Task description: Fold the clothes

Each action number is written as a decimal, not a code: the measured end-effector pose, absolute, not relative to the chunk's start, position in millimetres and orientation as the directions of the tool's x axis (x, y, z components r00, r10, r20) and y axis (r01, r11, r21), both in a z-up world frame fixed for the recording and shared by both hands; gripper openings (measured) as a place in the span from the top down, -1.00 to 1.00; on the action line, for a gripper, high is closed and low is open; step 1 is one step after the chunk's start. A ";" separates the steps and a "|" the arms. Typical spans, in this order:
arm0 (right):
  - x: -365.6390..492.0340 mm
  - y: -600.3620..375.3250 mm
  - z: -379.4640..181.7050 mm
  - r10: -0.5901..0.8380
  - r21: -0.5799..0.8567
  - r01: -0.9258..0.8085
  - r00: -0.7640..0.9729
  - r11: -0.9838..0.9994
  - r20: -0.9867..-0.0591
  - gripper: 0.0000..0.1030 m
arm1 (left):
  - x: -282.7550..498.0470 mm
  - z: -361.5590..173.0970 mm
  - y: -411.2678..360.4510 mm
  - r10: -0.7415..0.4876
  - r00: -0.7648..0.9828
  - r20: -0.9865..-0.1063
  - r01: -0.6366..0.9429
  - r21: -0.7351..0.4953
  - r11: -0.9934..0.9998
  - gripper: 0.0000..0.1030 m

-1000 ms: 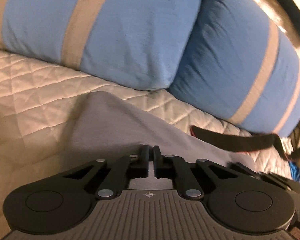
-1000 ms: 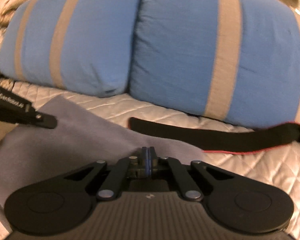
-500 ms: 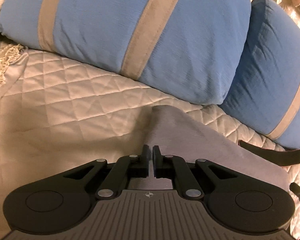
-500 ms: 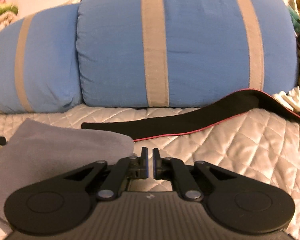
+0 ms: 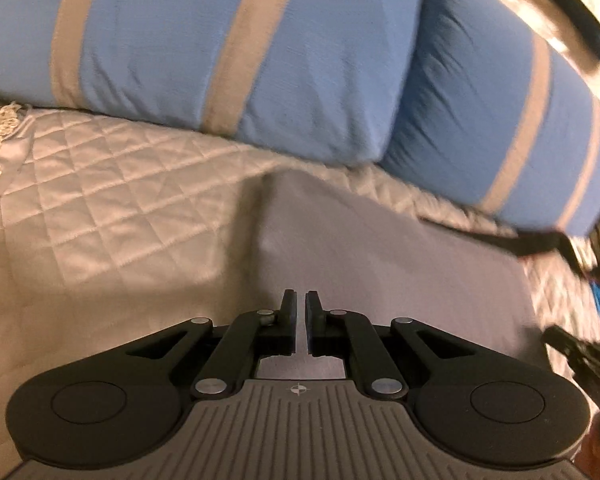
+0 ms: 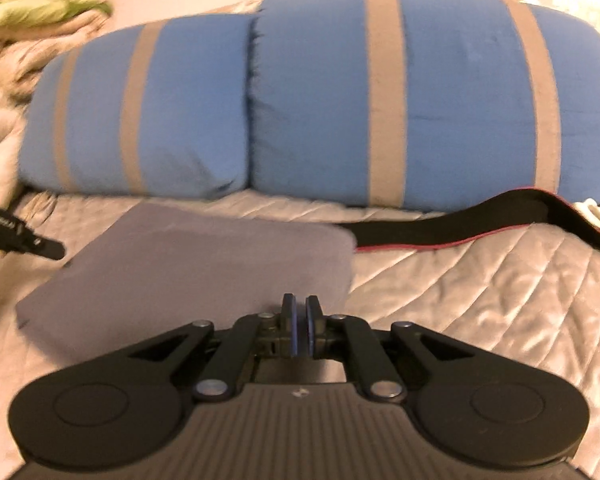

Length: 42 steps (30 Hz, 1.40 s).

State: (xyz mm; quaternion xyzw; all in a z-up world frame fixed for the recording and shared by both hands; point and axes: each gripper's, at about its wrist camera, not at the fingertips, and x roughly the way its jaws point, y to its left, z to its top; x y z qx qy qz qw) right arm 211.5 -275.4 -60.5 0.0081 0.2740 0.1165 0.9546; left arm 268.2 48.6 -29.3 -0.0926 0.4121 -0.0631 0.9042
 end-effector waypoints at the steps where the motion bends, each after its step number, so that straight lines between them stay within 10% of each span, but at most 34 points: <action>1: 208.5 -272.5 -63.0 0.215 0.061 -0.216 0.820 0.975 -0.530 0.72 | 264.3 -31.1 45.9 -0.193 0.641 -0.743 0.053 -0.207 0.977 0.89; 21: 141.6 -254.3 -59.2 0.222 0.012 -0.246 0.850 0.969 -0.478 0.70 | 213.2 -32.6 52.0 -0.152 0.568 -0.809 0.096 -0.119 0.988 0.88; 29: 210.9 -255.6 -42.9 0.193 0.005 -0.207 0.901 0.978 -0.388 0.71 | 199.8 -19.5 53.0 -0.176 0.609 -0.773 0.110 -0.138 0.984 0.88; 42: 295.7 -253.7 -88.8 0.120 -0.049 -0.164 0.864 0.985 -0.488 0.76 | 213.6 -17.4 65.0 -0.178 0.627 -0.759 0.098 -0.150 0.984 0.88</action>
